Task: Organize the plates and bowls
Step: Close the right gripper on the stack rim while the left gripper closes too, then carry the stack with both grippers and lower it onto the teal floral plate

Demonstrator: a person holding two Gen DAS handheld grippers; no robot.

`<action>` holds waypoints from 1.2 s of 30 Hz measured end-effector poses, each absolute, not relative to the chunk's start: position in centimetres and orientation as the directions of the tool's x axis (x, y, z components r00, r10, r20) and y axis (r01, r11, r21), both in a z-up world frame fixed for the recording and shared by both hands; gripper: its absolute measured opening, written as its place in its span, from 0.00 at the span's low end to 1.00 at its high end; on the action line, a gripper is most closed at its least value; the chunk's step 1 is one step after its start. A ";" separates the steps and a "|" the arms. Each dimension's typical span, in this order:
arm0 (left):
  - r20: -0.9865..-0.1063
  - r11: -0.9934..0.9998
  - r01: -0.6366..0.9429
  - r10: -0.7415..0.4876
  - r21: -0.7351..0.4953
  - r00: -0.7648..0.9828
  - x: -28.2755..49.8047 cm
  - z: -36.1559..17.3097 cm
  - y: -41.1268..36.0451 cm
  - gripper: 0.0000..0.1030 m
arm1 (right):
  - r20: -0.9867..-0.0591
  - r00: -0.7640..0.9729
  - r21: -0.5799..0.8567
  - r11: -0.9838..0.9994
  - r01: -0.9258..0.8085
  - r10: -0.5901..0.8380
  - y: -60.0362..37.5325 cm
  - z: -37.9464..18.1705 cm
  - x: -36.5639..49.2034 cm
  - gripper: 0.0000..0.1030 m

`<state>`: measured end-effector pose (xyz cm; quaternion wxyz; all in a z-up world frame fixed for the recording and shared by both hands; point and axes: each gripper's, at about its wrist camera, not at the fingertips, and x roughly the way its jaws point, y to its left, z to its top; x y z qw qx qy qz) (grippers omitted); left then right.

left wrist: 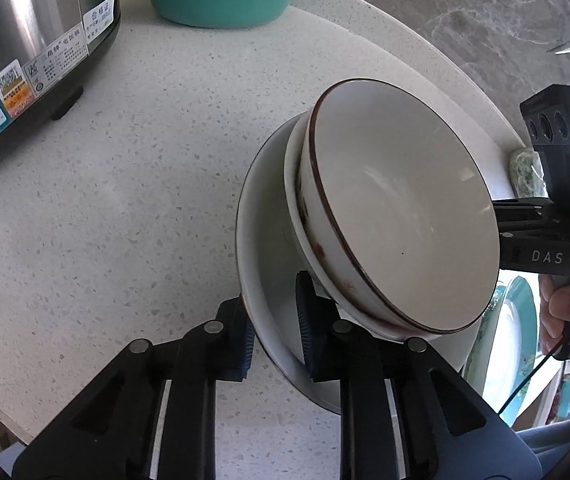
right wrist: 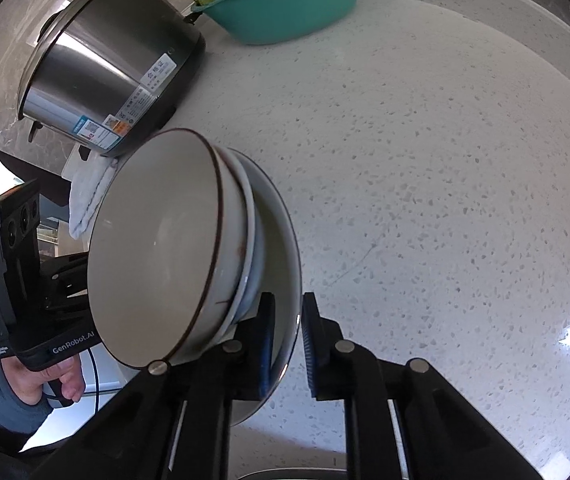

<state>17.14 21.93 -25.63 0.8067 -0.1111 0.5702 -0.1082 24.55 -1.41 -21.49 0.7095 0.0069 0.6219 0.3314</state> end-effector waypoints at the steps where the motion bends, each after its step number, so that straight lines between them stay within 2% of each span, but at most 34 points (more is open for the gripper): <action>1: -0.897 0.953 0.049 -0.298 -0.298 0.328 16.4 -25.5 22.0 0.16 | -0.878 0.009 0.422 0.785 -0.454 0.478 -1.4 -21.5 24.5 0.15; 18: -0.899 0.951 0.086 -0.307 -0.295 0.313 16.2 -24.7 21.1 0.15 | -0.884 0.039 0.414 0.817 -0.401 0.466 -2.3 -20.6 23.8 0.15; 36: -0.883 0.923 0.247 -0.361 -0.294 0.299 17.2 -19.0 16.7 0.15 | -0.880 0.137 0.401 0.866 -0.297 0.455 -7.2 -16.0 21.4 0.15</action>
